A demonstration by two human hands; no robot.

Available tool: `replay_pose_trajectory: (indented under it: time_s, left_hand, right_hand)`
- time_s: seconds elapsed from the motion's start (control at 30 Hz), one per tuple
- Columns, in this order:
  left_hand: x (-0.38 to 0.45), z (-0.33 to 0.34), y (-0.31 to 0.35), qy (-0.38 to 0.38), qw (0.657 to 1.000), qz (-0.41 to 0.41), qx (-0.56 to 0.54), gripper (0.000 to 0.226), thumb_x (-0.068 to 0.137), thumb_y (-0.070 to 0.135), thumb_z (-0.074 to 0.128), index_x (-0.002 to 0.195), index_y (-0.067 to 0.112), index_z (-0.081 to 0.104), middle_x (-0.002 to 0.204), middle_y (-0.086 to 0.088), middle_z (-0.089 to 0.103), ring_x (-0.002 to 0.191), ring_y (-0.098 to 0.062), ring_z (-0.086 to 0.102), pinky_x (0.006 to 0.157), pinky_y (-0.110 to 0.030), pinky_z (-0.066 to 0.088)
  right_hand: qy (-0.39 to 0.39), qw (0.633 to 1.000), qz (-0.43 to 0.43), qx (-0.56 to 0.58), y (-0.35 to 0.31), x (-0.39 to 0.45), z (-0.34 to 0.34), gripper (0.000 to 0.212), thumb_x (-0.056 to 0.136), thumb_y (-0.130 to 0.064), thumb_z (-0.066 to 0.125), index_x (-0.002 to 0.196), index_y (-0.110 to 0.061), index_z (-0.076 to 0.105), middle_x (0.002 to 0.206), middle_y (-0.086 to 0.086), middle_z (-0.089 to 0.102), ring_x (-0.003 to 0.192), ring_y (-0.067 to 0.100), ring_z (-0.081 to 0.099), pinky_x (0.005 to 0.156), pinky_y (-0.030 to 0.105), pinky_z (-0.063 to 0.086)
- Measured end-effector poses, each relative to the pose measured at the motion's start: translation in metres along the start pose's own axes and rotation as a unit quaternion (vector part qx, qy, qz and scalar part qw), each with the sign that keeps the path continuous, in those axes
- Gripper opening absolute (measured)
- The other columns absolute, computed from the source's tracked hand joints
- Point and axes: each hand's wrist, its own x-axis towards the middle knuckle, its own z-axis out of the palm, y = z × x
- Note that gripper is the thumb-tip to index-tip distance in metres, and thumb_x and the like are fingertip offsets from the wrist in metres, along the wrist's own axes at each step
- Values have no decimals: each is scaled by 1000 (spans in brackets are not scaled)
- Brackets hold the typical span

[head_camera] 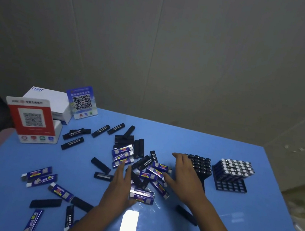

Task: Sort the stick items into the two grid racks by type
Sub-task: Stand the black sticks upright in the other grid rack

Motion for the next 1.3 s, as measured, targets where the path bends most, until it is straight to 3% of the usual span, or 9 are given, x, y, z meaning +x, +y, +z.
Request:
replay_pose_trajectory:
  time_s: [0.13,0.33,0.4,0.47,0.57,0.7,0.9,1.1,1.3]
  left_hand:
    - [-1,8,11,17,998,29,-57,107,82,33,76,155,14,0,160,-4,-17,150,-24,8,107,-25,41]
    - [1,11,12,-9,993,103,-48,107,82,29,74,156,21,-4,156,9,-26,150,-21,-9,105,-29,44]
    - [5,7,10,-13,995,99,-6,115,77,41,76,155,21,-5,158,7,-24,150,-24,-12,113,-34,37]
    - [10,0,12,-39,995,81,44,126,72,54,76,155,16,-12,158,-1,-27,148,-27,-21,122,-43,16]
    - [20,-5,19,-75,992,57,81,139,65,65,76,152,11,-19,157,-11,-30,146,-29,-26,123,-44,4]
    - [35,-7,27,-81,986,77,127,145,60,74,73,153,7,-16,162,-11,-15,150,-28,-13,123,-41,2]
    - [41,-9,39,-72,985,112,107,134,62,65,77,155,10,-2,156,-7,16,144,-25,15,117,-40,26]
    - [51,-6,51,-98,983,117,101,140,61,55,82,154,9,-13,161,-6,3,148,-26,6,119,-40,19]
    - [63,-2,60,-65,988,97,99,130,67,61,76,154,6,-3,157,-8,14,145,-27,14,119,-38,22]
  right_hand:
    - [3,1000,-4,2,-2,4,-3,64,93,-38,63,146,-13,36,146,1,39,136,18,38,105,27,39]
    - [-2,1000,-15,-2,7,9,-8,62,93,-38,63,145,-14,37,145,1,40,134,18,39,102,28,41]
    - [-4,1000,-22,-4,10,10,-11,63,94,-39,63,145,-14,37,145,1,40,134,19,39,103,28,40]
    - [-8,1000,-28,-5,13,11,-13,63,94,-41,61,146,-14,36,145,1,39,135,18,39,102,28,41]
    - [-12,999,-34,-2,15,14,-14,62,95,-41,61,145,-14,36,144,2,40,134,19,39,103,29,40]
    - [-18,999,-43,0,18,15,-14,61,95,-39,61,145,-13,37,143,3,41,134,21,40,103,29,40]
    - [-21,999,-44,2,23,17,-14,59,95,-36,61,144,-14,37,140,2,43,130,21,43,99,30,43]
    - [-20,999,-36,11,26,20,-17,62,95,-41,61,146,-16,35,140,0,42,130,17,41,98,28,43]
    - [-23,999,-25,16,36,23,-25,62,95,-40,59,146,-16,33,142,1,41,132,19,40,100,30,40]
